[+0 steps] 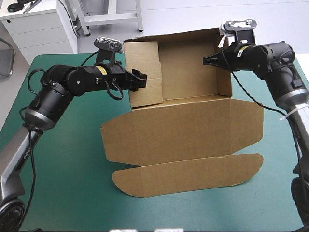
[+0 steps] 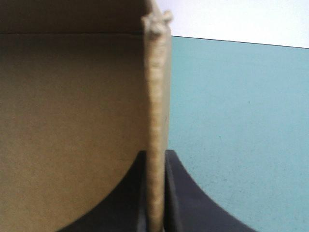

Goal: Fold the box

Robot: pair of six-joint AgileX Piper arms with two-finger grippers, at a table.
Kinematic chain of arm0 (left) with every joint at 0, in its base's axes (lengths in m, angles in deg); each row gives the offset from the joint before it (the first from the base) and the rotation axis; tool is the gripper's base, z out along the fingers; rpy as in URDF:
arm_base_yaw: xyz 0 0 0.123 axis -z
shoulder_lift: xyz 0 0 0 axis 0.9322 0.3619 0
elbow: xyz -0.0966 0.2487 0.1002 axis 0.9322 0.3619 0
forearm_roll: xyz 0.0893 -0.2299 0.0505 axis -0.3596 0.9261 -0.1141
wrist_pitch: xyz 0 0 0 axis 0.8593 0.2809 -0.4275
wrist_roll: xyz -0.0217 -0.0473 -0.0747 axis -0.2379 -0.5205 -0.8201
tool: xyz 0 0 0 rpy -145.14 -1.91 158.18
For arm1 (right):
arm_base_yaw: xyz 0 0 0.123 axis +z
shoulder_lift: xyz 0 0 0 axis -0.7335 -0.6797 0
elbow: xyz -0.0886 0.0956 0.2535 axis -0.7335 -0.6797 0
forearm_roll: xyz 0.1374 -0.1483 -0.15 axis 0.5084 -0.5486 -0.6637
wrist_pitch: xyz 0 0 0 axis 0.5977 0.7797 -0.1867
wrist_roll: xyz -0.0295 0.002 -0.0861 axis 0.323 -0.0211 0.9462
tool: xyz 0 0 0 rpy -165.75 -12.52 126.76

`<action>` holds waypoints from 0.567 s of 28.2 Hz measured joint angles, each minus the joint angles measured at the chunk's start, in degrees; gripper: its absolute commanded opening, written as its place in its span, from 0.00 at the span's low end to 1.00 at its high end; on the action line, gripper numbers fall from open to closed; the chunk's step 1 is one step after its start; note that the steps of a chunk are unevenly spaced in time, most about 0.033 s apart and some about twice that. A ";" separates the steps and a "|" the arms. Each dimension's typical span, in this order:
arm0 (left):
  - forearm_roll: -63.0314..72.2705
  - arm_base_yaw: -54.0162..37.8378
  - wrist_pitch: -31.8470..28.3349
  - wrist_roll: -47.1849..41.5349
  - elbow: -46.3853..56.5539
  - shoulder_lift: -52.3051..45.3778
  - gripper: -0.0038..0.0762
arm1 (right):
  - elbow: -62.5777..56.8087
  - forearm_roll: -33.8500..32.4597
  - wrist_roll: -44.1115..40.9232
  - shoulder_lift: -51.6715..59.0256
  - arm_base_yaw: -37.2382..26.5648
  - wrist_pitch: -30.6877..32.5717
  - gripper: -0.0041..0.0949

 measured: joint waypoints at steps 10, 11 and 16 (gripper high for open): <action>-8.01 2.02 -4.25 -10.92 0.00 0.20 0.09 | 0.00 -0.44 -0.46 0.74 -0.07 -0.54 0.03; -8.39 2.15 -4.84 -11.40 0.00 0.20 0.04 | 0.00 -0.44 -0.58 0.79 -0.13 -0.59 0.03; -10.65 2.31 -6.41 -12.61 0.00 0.53 0.04 | 0.00 -0.44 -1.28 1.51 -0.19 -0.59 0.03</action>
